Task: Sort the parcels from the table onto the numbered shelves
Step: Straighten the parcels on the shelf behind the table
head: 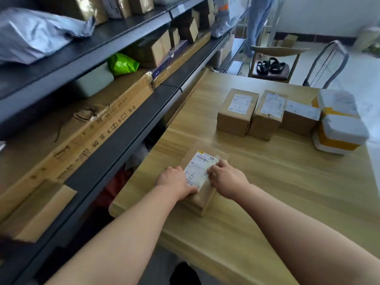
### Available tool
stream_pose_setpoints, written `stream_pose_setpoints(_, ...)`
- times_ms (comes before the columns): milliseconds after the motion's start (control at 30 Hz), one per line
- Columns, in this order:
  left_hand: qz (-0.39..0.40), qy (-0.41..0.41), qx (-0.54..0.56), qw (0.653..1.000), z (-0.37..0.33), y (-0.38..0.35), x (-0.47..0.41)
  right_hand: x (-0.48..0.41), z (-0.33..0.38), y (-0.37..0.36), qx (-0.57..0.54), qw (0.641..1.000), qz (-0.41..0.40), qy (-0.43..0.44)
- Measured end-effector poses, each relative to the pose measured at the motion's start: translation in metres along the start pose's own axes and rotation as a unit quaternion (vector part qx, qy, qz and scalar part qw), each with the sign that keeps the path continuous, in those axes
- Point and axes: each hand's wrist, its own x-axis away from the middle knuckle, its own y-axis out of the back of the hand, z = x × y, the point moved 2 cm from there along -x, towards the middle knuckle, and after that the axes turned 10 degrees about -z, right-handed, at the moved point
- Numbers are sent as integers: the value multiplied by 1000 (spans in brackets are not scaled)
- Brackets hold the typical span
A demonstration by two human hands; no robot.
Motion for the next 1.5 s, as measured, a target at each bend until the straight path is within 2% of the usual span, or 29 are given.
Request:
stream_pose_setpoints(300, -18, -26, -9, 999, -10, -16, 72, 64, -15, -7, -13, 999, 13, 44)
stream_pose_setpoints(433, -2, 26, 126, 992, 6, -12, 59, 83, -13, -15, -47, 998, 38, -24)
stream_pose_setpoints(533, 26, 20, 231, 972, 7, -19, 47, 90, -3, -23, -134, 986, 49, -91)
stream_pose_setpoints(633, 49, 17, 262, 964, 7, -32, 40, 89, 5, -30, -181, 974, 40, -132)
stream_pose_setpoints(800, 89, -4, 321, 943, 19, -54, 31, 90, 1, -37, -205, 968, 12, -141)
stream_pose_setpoints(1067, 91, -13, 341, 935, 26, -70, 17, 91, -1, -45, -296, 940, -19, -169)
stream_pose_setpoints(1267, 87, 33, 360, 928, 19, -64, 26, 94, 1, -44, -310, 935, -16, -169)
stream_pose_setpoints(1500, 45, 160, 411, 897, 10, -67, 84, 101, -1, -36, -299, 948, 31, -108)
